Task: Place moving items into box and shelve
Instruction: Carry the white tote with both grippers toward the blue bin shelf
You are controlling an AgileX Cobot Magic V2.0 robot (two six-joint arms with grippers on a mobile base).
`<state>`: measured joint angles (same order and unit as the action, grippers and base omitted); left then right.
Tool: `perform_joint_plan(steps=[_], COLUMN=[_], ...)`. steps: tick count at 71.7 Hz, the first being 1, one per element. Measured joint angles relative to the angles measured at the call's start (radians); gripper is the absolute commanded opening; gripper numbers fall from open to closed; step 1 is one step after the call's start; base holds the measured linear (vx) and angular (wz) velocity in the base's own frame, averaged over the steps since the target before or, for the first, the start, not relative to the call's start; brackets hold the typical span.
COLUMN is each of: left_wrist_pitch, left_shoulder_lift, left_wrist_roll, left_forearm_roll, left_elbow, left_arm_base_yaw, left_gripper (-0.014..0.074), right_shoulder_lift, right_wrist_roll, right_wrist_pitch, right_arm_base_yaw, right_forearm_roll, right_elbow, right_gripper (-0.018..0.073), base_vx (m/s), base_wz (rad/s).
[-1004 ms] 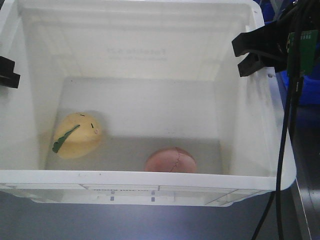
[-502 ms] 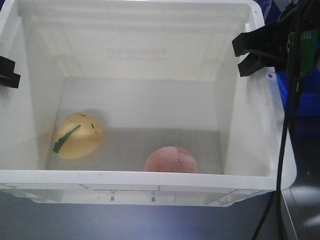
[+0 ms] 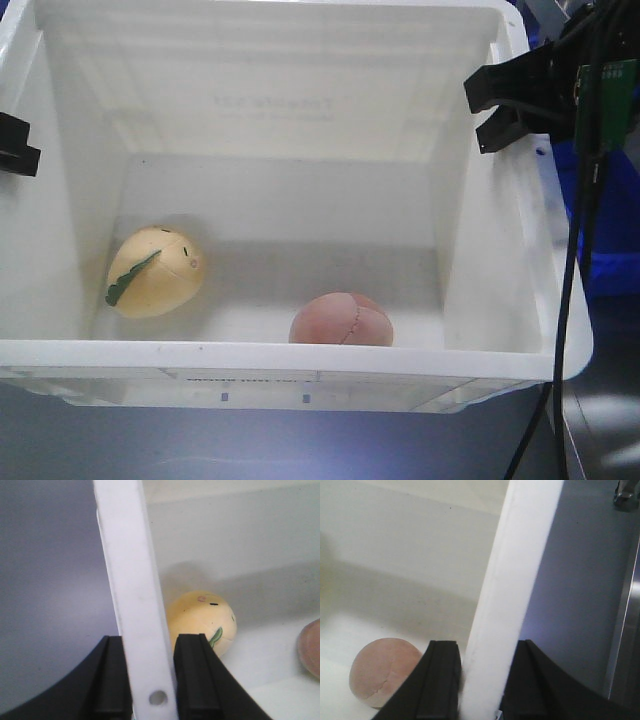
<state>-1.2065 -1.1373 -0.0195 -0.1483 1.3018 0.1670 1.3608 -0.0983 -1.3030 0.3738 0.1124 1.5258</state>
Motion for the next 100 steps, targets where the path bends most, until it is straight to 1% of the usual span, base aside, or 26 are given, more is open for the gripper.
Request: perform_joint_plan(steps=[100], left_wrist_pitch=[0.0], left_shoulder_lift=[0.0], left_wrist_roll=[0.0], left_forearm_roll=[0.0], left_elbow=[0.0], left_arm_base_yaw=[0.0], left_gripper=[-0.0017], right_shoulder_lift=[0.0], right_wrist_roll=[0.0], right_wrist_pitch=[0.0], right_arm_base_yaw=[0.0], right_forearm_roll=[0.0], right_elbow=[0.0], right_gripper=[-0.0012], base_vx=[0.45], base_wz=[0.01])
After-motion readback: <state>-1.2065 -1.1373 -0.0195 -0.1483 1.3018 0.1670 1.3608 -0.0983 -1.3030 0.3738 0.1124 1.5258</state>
